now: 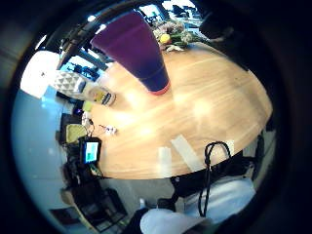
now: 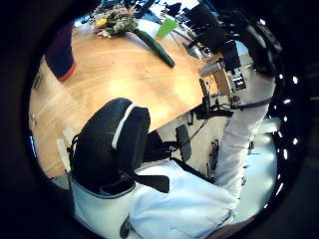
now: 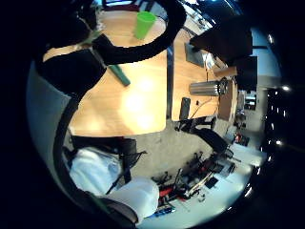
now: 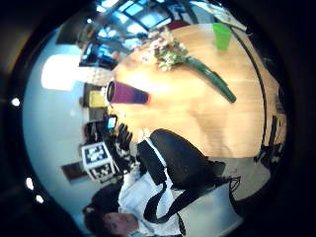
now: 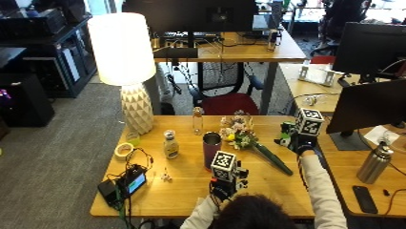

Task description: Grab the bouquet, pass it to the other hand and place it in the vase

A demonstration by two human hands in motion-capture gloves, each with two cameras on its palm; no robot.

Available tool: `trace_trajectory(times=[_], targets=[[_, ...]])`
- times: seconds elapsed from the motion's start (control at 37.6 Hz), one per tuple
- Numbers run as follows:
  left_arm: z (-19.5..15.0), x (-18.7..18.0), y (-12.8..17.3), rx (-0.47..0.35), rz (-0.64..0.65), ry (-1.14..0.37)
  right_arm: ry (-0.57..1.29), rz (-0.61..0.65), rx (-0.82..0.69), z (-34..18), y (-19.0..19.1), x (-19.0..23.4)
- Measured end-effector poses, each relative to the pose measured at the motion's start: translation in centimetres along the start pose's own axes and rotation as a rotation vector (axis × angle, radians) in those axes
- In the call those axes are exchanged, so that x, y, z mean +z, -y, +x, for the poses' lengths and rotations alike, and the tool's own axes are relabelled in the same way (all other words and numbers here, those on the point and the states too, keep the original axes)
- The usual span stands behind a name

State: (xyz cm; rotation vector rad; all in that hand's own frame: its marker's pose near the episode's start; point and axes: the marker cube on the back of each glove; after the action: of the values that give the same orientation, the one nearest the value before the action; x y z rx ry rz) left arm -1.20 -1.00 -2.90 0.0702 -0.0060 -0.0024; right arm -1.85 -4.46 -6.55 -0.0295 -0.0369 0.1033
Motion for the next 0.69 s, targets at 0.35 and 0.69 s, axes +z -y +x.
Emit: trace_trajectory(times=[0.35, 0.69], targets=[[-1.1, 2.2, 0.1, 0.012, -0.035, -0.019, 0.103, -0.183, 0.250, 3.1, 6.0, 8.7], [-0.7, 2.9, -0.2, 0.011, -0.074, -0.038, 0.060, -0.305, 0.312, 2.3, 5.1, 18.6]])
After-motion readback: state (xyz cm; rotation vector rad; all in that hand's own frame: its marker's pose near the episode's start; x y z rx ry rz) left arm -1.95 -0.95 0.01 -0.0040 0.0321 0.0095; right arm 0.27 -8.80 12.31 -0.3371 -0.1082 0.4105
